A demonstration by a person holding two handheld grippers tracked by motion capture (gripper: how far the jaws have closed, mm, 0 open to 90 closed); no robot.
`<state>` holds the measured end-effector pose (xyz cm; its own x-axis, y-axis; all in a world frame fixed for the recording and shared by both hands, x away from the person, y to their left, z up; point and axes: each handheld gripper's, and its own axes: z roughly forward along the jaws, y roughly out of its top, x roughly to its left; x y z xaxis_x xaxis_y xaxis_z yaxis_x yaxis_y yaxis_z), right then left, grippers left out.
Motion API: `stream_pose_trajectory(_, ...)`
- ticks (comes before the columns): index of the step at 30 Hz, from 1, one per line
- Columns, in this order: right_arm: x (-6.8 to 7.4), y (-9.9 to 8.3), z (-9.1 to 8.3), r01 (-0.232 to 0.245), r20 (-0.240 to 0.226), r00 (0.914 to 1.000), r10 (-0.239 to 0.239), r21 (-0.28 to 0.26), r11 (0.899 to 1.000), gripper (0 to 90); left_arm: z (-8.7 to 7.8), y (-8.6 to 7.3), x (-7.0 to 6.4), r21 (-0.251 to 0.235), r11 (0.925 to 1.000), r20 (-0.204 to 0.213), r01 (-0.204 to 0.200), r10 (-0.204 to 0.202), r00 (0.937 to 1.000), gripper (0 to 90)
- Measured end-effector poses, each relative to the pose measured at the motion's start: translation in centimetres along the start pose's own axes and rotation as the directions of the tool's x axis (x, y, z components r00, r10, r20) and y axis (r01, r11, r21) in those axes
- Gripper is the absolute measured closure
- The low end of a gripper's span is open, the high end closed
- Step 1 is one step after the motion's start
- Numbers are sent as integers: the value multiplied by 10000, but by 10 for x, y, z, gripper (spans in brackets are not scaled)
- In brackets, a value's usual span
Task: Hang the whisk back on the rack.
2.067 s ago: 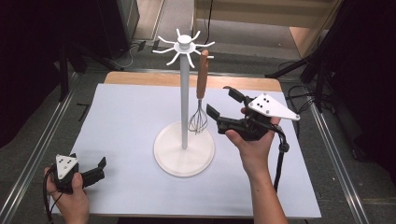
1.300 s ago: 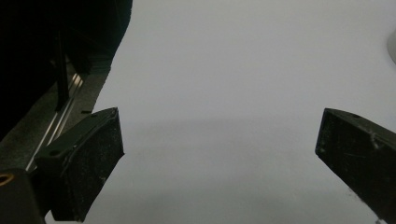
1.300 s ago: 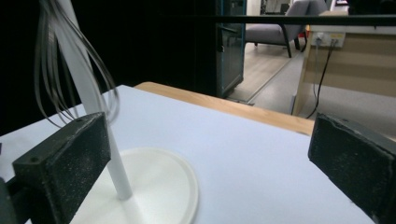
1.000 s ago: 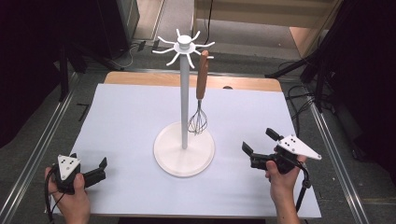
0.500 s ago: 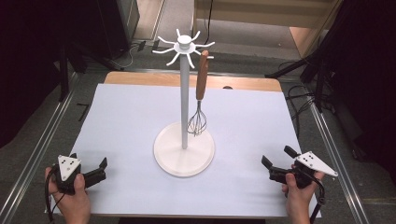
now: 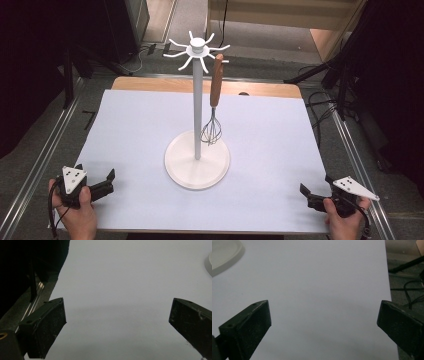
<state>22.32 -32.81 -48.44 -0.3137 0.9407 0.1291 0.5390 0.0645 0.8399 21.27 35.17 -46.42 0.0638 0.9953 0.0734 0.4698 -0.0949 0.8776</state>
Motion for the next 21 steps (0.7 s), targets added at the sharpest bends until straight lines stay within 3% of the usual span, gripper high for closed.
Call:
stream_pose_trajectory(2, -3, -3, -1, -283, -172, 9995, 282, -34, 9996, 0, 1, 0, 1, 7, 10000, 40, 44, -44, 10000, 19)
stream_pose_trajectory(6, 1, -5, 3, 9, -269, 9996, -9, -19, 10000, 0, 1, 1, 4, 124, 9996, 276, 236, -239, 9993, 18)
stream_pose_trajectory(9, 0, -6, 3, -139, -291, 9995, 138, -26, 9999, 0, 2, 1, 5, 276, 9992, 363, 285, -295, 9989, 18)
stream_pose_trajectory(14, 1, -7, 3, -86, -51, 10000, 86, -61, 9999, 0, 3, 1, 4, 325, 9992, 262, 248, -256, 9993, 19)
stream_pose_trajectory(16, 1, -7, 3, -136, 61, 9999, 137, -101, 9999, 0, 1, 0, 3, 160, 9999, 456, 56, -63, 9989, 20)
stream_pose_trajectory(19, -1, -7, 1, -316, -87, 9995, 314, -221, 9993, 0, 4, 2, 5, 516, 9987, 1021, -12, -41, 9948, 20)
stream_pose_trajectory(21, -5, -6, 1, -672, -287, 9974, 666, -193, 9976, 0, 8, 3, 5, 860, 9963, 983, 59, -144, 9951, 20)
